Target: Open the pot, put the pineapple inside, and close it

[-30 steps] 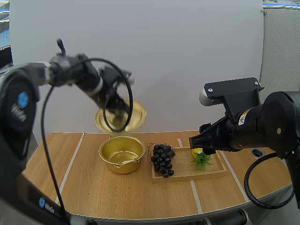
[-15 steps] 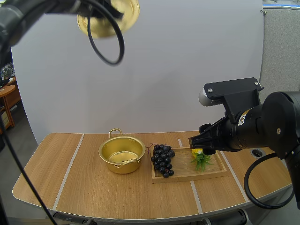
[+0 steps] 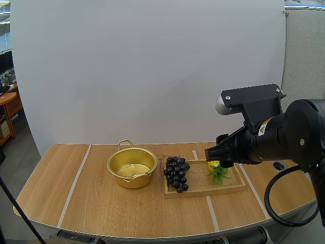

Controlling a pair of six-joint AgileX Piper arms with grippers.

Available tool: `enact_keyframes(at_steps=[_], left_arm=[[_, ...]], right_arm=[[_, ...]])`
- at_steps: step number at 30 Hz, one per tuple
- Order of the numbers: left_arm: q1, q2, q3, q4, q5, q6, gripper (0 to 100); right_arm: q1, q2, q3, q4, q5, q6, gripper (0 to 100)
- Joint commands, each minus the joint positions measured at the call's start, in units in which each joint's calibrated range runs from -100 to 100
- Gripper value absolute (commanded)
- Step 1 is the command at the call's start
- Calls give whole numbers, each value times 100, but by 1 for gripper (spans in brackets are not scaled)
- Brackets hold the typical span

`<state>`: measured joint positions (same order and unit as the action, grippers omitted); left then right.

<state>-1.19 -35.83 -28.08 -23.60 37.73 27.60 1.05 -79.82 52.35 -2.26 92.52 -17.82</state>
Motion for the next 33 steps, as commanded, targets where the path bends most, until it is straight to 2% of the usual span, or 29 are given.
enact_keyframes(at_steps=[1, 8, 12, 21, 29, 33], left_arm=[[-9, -38, -92, 35, -217, -46, 0], [-9, -38, -92, 35, -427, -35, 0], [-9, -38, -92, 35, -427, -35, 0], [-9, -38, -92, 35, -427, -35, 0], [-9, -38, -92, 35, -444, -35, 0], [-9, -38, -92, 35, -444, -35, 0]], right_arm=[[-23, -5, -46, -25, -243, 34, 100], [-23, 27, -46, -37, -491, 332, 100], [-23, 418, -46, -81, -903, 601, 100], [-23, 2673, -148, -93, -2262, 601, 100], [-49, 4592, -1170, -105, -2435, 601, 100], [-251, 5207, -1733, -105, -2381, 601, 100]])
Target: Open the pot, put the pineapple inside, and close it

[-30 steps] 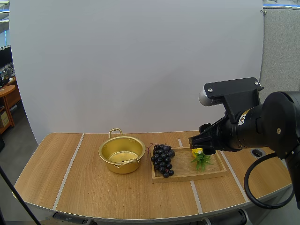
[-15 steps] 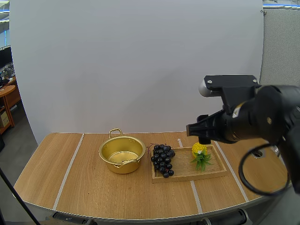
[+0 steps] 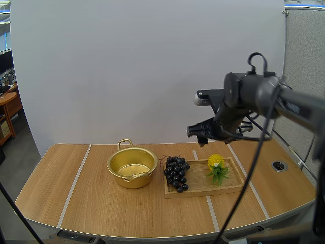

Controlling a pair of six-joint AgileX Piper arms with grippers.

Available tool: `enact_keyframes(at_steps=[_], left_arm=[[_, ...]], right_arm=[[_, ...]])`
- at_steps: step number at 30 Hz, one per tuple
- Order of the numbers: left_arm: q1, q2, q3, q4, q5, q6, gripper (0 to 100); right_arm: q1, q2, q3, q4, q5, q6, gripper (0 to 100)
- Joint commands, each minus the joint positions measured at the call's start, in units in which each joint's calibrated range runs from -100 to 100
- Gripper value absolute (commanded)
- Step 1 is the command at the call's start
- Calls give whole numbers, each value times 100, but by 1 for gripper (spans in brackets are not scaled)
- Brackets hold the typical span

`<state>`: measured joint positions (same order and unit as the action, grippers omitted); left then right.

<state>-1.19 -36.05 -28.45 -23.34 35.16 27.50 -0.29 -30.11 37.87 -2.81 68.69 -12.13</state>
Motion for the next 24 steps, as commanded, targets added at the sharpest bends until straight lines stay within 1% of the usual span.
enact_keyframes(at_steps=[1, 4, 8, 13, 24], left_arm=[[-9, -17, -55, 9, -186, -25, 0], [-9, -17, -55, 9, -186, -25, 0], [-9, -17, -55, 9, -186, -25, 0], [-9, -17, -55, 9, -186, -25, 0], [-9, -17, -55, 9, -186, -25, 0]], right_arm=[[-178, 339, -370, -50, 20, 23, 100], [-322, 692, -552, -30, 76, -171, 100], [-410, 1012, -566, 191, 76, -542, 100], [-412, 1265, -566, 281, -15, -668, 100], [-412, 1888, -566, 243, -460, -728, 100]])
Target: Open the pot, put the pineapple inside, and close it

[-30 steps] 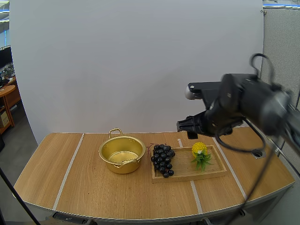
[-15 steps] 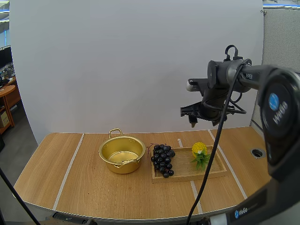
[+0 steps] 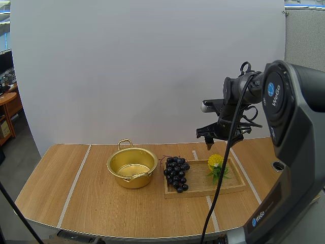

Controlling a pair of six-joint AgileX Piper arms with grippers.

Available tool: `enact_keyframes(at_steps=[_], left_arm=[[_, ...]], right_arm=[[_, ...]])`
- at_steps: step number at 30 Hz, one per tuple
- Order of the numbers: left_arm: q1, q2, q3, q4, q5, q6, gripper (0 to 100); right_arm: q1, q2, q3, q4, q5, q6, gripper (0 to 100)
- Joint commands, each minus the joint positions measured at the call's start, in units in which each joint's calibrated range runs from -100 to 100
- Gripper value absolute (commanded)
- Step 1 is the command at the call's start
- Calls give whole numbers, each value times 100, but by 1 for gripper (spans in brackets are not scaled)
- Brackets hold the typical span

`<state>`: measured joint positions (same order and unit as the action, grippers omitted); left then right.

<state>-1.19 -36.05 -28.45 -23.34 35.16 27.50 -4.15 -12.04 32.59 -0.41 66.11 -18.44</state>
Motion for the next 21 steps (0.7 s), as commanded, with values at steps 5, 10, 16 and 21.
enact_keyframes(at_steps=[5, 10, 16, 21], left_arm=[[-9, -17, -55, 9, -186, -25, 0], [-9, -17, -55, 9, -186, -25, 0], [-9, -17, -55, 9, -186, -25, 0], [-9, -17, -55, 9, -186, -25, 0]], right_arm=[[-26, 374, -37, 41, -488, -133, 100], [-26, 648, -37, 4, -700, -133, 100], [-26, 954, -37, 4, -843, -133, 100], [-26, 1173, -37, 4, -938, -133, 100]])
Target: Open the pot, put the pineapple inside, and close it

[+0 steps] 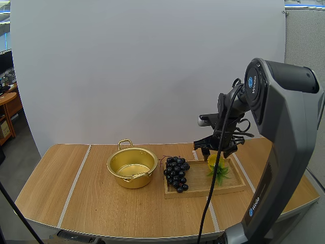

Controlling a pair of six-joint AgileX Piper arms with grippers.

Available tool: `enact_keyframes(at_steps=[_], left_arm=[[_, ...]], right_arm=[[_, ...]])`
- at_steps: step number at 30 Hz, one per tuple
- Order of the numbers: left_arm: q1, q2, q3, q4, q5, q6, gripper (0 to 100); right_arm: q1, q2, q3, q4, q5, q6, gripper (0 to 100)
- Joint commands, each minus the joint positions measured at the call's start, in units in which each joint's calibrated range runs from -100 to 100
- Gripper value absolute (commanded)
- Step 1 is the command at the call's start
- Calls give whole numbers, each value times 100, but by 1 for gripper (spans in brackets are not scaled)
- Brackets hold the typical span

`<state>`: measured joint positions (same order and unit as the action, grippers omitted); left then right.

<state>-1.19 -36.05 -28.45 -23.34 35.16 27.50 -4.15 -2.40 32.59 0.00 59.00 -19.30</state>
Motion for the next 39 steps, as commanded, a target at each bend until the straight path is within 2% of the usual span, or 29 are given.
enact_keyframes(at_steps=[1, 15, 16, 17, 18, 20, 21, 26, 31, 36, 39], left_arm=[[-9, -17, -55, 9, -186, -25, 0], [-9, -17, -55, 9, -186, -25, 0], [-9, -17, -55, 9, -186, -25, 0], [-9, -17, -55, 9, -186, -25, 0], [-9, -17, -55, 9, -186, -25, 0], [-9, -17, -55, 9, -186, -25, 0], [-9, -17, -55, 9, -186, -25, 0], [-9, -17, -55, 9, -186, -25, 0], [-9, -28, -55, 9, -184, -25, 0], [-9, -28, -55, 9, -184, -25, 0], [-9, -28, -55, 9, -184, -25, 0]], right_arm=[[-26, 257, -37, -37, -249, -47, 100], [-70, 693, -25, 0, -340, -47, 100], [-70, 693, -25, 0, -340, -47, 92], [-70, 693, -25, 0, -340, -47, 77], [-70, 693, -25, 0, -300, -47, 56], [-70, 664, -25, 69, -211, -47, 8], [-70, 663, -25, 81, -171, -47, 0], [-70, 481, -25, 105, -53, -47, 0], [121, -771, -39, 354, -19, -385, 0], [609, -1801, -68, 354, -134, -443, 0], [904, -2082, -289, 406, 250, -443, 0]])
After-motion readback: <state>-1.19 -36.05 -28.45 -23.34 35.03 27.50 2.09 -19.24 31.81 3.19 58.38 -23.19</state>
